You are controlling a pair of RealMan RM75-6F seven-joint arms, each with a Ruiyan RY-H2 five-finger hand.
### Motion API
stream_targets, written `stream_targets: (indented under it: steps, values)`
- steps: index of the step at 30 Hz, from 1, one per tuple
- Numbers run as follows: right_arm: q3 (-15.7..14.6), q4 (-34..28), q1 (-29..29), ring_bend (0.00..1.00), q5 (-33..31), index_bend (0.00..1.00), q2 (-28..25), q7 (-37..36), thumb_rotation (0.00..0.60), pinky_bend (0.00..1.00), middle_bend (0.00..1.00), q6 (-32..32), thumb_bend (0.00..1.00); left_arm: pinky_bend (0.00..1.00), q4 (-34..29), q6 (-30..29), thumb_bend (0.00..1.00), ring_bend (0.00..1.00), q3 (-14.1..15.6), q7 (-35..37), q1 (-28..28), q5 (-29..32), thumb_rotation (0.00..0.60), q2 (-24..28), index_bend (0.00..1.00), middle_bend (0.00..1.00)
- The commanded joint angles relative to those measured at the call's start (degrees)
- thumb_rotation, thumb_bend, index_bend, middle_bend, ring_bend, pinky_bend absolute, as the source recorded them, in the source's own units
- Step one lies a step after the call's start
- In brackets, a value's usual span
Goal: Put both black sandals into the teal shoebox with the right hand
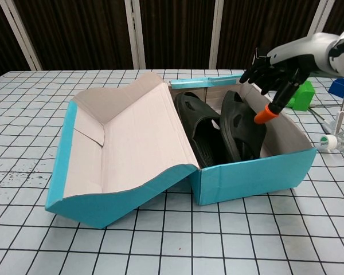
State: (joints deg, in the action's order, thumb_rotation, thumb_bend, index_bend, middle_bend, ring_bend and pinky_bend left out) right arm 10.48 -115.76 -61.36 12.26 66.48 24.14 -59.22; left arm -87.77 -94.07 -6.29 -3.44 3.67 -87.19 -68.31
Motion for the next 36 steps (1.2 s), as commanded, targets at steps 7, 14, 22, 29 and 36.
stream_targets:
  steps: [7,14,22,29,36]
  values:
    - [0.77,-4.0,3.25,0.39,10.98,0.47,3.79,1.78,0.6,0.44,0.32,-19.17,0.47,0.08,0.22,-0.02,0.2,0.0,-0.18,0.29,-0.02,0.26,0.6,0.11,0.13,0.0]
    - [-10.6,-9.84,11.53,0.33,29.53,0.39,1.65,8.11,0.6,0.4,0.3,-32.72,0.47,0.08,0.2,-0.22,0.2,0.0,-0.25,0.72,-0.11,0.26,0.6,0.26,0.13,0.0]
    - [-26.15,-8.18,25.09,0.18,50.24,0.28,-1.52,11.37,0.6,0.25,0.15,-42.0,0.44,0.08,-0.19,-1.4,0.2,0.0,-0.52,1.17,-0.77,0.46,0.6,0.75,0.13,0.0]
    - [-30.99,4.36,36.28,0.16,64.2,0.28,1.02,5.13,0.6,0.23,0.15,-47.09,0.44,0.08,-0.52,-0.77,0.2,0.0,-0.17,0.51,-0.73,0.42,0.6,1.03,0.15,0.05]
    - [-30.08,10.13,41.72,0.11,66.86,0.22,1.07,2.17,0.6,0.21,0.1,-46.41,0.44,0.08,-0.94,-0.23,0.2,0.0,0.07,-0.95,-0.6,0.44,0.6,0.98,0.15,0.05]
